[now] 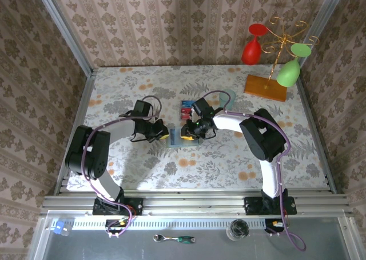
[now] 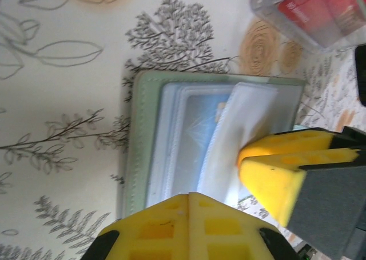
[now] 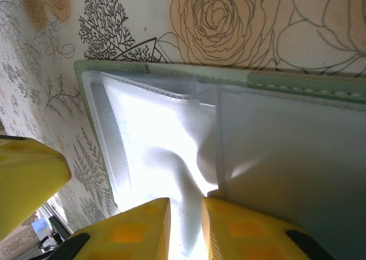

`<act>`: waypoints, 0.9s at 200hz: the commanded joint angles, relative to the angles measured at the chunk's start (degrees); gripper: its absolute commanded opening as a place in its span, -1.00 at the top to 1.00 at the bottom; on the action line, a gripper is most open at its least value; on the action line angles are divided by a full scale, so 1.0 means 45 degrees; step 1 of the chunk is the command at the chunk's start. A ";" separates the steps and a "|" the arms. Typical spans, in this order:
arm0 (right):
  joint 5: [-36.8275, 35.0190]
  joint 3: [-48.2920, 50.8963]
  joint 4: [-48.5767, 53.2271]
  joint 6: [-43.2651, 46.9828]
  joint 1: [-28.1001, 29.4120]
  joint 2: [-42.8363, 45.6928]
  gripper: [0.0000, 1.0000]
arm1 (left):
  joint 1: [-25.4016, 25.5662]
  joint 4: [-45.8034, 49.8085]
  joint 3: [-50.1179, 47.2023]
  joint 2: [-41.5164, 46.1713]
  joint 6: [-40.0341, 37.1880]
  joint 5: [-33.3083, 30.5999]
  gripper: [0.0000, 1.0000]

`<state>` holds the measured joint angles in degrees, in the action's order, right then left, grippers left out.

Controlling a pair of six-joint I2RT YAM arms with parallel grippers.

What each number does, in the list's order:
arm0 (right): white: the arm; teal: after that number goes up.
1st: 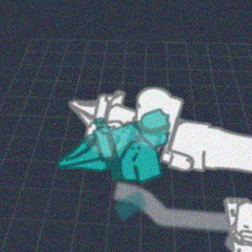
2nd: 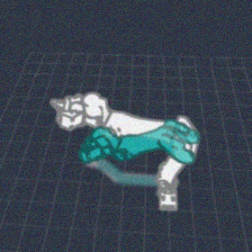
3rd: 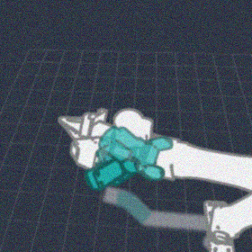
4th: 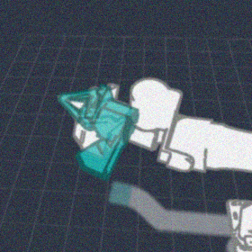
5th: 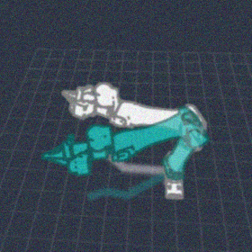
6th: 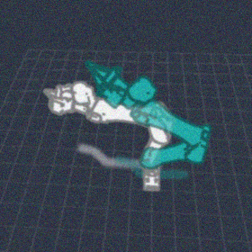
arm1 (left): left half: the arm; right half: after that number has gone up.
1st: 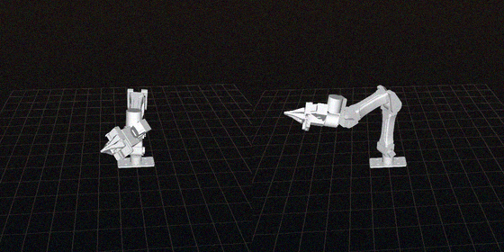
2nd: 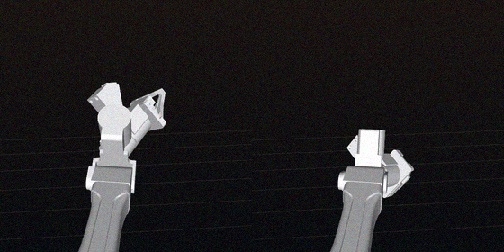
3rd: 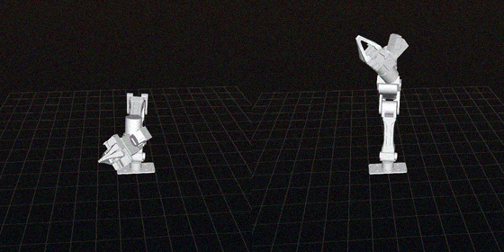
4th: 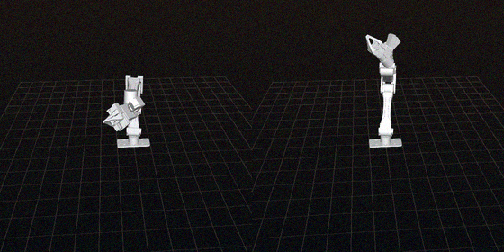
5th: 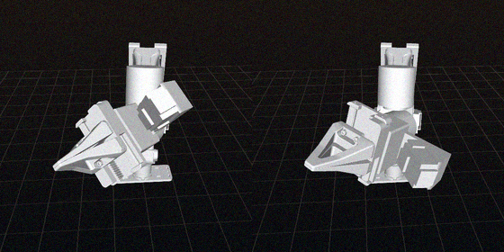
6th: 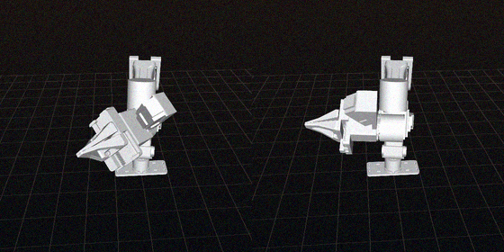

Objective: Take the credit cards out of the card holder

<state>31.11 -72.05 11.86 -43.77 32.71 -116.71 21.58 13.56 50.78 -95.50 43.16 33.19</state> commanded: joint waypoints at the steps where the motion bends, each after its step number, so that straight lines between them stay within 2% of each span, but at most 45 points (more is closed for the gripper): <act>1: 0.0176 0.0307 -0.0138 -0.0156 -0.0120 0.0154 0.56 | 0.0218 -0.0450 0.0324 0.0104 0.0481 0.0512 0.81; 66: 0.0449 0.0465 -0.0272 -0.0079 -0.0257 0.0055 0.59 | 0.0582 -0.0939 0.0779 -0.0821 0.0683 0.0725 0.61; 180: 0.0469 0.0596 -0.0330 -0.0082 -0.0296 0.0143 0.59 | 0.0878 0.0002 0.1343 -0.1687 0.0328 0.0115 0.53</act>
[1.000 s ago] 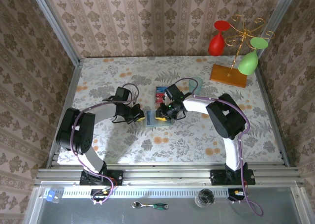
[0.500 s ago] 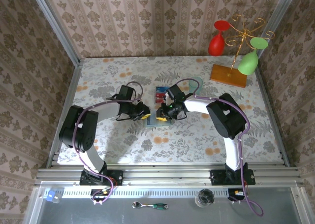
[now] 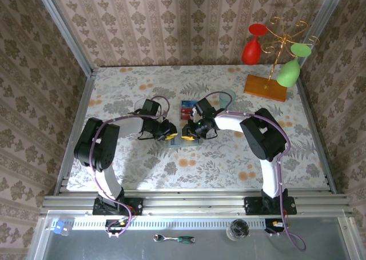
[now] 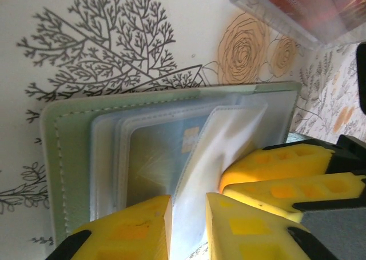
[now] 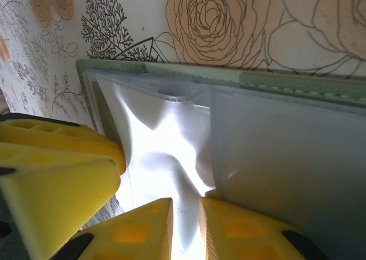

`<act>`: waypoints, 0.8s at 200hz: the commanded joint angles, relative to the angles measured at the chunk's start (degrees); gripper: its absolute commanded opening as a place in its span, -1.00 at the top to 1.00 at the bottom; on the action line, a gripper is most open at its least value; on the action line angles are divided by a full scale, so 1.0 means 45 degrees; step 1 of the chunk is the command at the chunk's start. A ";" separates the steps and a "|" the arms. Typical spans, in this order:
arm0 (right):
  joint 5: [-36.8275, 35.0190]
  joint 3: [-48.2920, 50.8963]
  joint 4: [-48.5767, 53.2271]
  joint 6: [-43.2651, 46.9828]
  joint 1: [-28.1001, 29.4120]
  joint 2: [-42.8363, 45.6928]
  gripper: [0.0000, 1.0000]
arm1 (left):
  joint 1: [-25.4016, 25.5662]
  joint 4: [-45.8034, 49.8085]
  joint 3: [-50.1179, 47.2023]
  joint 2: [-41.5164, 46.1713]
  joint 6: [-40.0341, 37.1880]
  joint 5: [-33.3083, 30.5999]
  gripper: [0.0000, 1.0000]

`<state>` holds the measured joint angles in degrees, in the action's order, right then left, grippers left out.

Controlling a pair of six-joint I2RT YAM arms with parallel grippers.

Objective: Take the credit cards out of the card holder

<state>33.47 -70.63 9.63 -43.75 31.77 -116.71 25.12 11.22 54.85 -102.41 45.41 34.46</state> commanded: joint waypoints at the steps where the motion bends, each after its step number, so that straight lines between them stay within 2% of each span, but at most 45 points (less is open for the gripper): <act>1: -0.0056 0.0283 0.0165 -0.0085 -0.0087 0.0148 0.59 | 0.0086 0.0518 0.0444 -0.0152 -0.0170 -0.0172 0.53; 25: -0.0026 0.0286 0.0165 -0.0107 -0.0087 0.0137 0.59 | 0.0132 0.0738 0.0460 -0.0084 -0.0267 -0.0377 0.49; 64: -0.0036 0.0281 0.0115 -0.0103 -0.0092 0.0148 0.59 | 0.0129 -0.0347 0.0215 -0.0356 0.0293 0.0447 0.48; 76: -0.0023 0.0286 0.0116 -0.0122 -0.0087 0.0171 0.59 | 0.0136 -0.0702 0.0118 -0.0405 0.0514 0.0883 0.49; 128: 0.0022 0.0283 0.0014 -0.0159 -0.0087 0.0229 0.59 | 0.0127 -0.1088 0.0051 -0.0160 0.0710 0.1187 0.56; 160: -0.0099 0.0690 -0.0744 -0.0337 -0.0087 0.1015 0.59 | 0.0137 -0.0945 0.0105 0.0042 0.0671 0.1209 0.58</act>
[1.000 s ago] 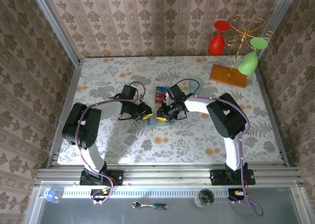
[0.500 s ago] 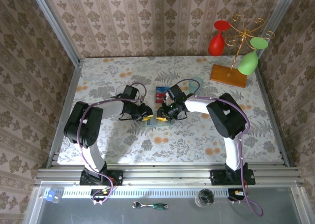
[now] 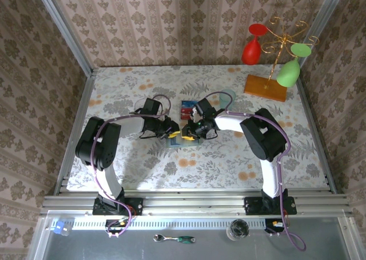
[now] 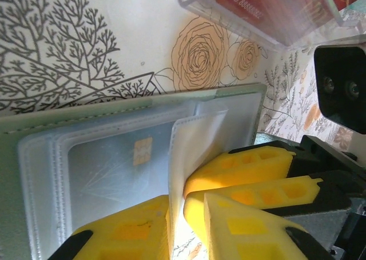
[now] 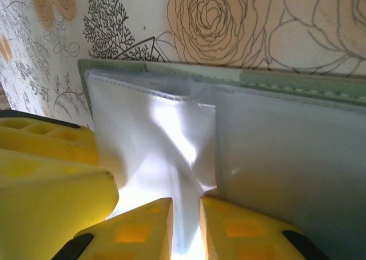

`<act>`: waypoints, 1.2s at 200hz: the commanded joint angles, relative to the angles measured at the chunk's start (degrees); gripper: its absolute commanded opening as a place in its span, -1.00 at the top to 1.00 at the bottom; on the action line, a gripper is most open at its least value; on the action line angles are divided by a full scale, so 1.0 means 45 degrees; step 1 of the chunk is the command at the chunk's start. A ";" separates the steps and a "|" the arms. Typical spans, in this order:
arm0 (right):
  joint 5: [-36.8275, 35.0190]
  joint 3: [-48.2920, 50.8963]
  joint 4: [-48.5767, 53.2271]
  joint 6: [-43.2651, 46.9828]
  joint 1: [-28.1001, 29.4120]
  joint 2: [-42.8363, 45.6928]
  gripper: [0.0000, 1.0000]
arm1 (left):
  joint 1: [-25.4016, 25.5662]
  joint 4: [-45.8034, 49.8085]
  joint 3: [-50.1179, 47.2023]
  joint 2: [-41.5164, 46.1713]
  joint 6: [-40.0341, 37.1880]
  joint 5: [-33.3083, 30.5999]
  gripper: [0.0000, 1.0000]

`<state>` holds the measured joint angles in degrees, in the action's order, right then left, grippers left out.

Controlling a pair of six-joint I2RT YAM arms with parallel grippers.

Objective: Take the credit cards out of the card holder

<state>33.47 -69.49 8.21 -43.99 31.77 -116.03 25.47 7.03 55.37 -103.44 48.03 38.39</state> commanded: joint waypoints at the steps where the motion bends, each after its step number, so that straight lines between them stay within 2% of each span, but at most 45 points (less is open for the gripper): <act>1: -0.0107 0.0450 -0.0433 -0.0284 -0.0087 0.0893 0.58 | 0.0061 -0.0006 -0.0006 0.0281 0.0088 0.0326 0.58; 60: -0.0811 0.0764 -0.0155 -0.0147 -0.0367 0.2151 0.55 | 0.0068 0.0444 0.0418 0.0428 -0.0048 0.0283 0.57; 65: -0.0854 0.0825 -0.0154 -0.0137 -0.0408 0.2236 0.55 | 0.0448 0.0484 0.0471 0.0411 -0.0048 0.0277 0.57; 136: -0.1533 0.1529 -0.0061 -0.0106 -0.0922 0.3371 0.55 | 0.1362 0.0470 0.1402 -0.0392 0.0176 0.0296 0.61; 181: -0.2407 0.2000 0.0338 0.0033 -0.1121 0.4330 0.54 | 0.1874 0.0380 0.2151 -0.1064 0.0264 0.0413 0.49; 240: -0.2301 0.2006 0.0522 0.0083 -0.1181 0.4395 0.50 | 0.1739 0.0515 0.2268 -0.0627 0.0003 0.0127 0.42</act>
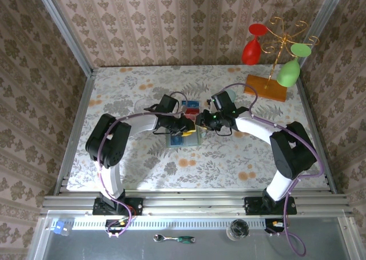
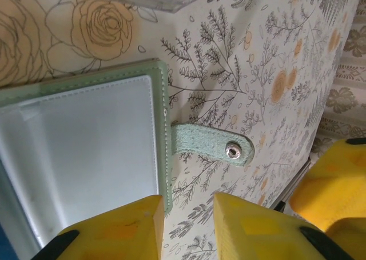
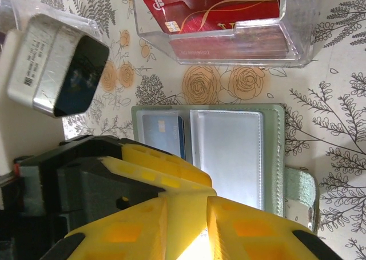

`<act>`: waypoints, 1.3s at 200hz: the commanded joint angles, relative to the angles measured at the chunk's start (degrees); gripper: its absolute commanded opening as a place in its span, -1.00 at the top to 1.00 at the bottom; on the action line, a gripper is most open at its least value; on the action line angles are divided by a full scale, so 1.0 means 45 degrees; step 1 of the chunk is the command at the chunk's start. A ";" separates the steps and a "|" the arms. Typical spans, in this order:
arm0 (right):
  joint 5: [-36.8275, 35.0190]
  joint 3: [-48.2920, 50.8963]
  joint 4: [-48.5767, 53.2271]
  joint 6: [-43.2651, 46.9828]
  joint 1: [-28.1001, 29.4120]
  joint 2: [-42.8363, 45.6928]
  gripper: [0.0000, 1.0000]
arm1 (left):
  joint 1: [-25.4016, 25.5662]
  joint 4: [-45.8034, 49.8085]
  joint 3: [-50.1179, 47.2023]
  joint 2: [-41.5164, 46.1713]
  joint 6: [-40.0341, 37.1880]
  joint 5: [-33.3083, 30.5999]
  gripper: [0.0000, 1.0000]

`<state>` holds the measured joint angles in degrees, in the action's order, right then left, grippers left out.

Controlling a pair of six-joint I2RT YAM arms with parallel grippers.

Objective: Take the credit cards out of the card holder

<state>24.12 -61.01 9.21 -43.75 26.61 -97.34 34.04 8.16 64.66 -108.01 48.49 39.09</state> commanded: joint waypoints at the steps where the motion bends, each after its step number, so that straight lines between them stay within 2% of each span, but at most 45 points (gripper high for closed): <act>1: -0.0203 0.0121 0.0288 0.0022 -0.0035 0.0234 0.50 | -0.0164 0.0259 0.0182 0.0407 -0.0105 -0.0031 0.43; 71: 0.0457 -0.0510 0.0153 -0.0213 0.0342 -0.0696 0.51 | -0.1402 0.0432 -0.1335 0.2144 -0.0510 -0.0406 0.54; 80: 0.0511 -0.0670 0.0193 -0.0220 0.0456 -0.0845 0.51 | -0.1552 0.0526 -0.1572 0.2321 -0.0597 -0.0857 0.56; 131: 0.0725 -0.1528 0.0562 -0.0181 0.1036 -0.1725 0.51 | -0.2533 0.0209 -0.2737 0.2475 -0.0736 -0.0649 0.67; 215: 0.1104 -0.2730 0.1130 -0.0147 0.1606 -0.3150 0.53 | -0.2822 0.0308 -0.3104 0.1971 -0.1151 -0.0621 1.00; 260: 0.1213 -0.2974 0.1214 -0.0161 0.1664 -0.3525 0.52 | -0.2838 0.0334 -0.3382 0.1829 -0.1281 -0.0698 1.00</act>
<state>27.88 -72.27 12.53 -43.94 33.69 -112.05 21.58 8.93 50.68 -98.70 44.64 36.01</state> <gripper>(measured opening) 0.238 0.050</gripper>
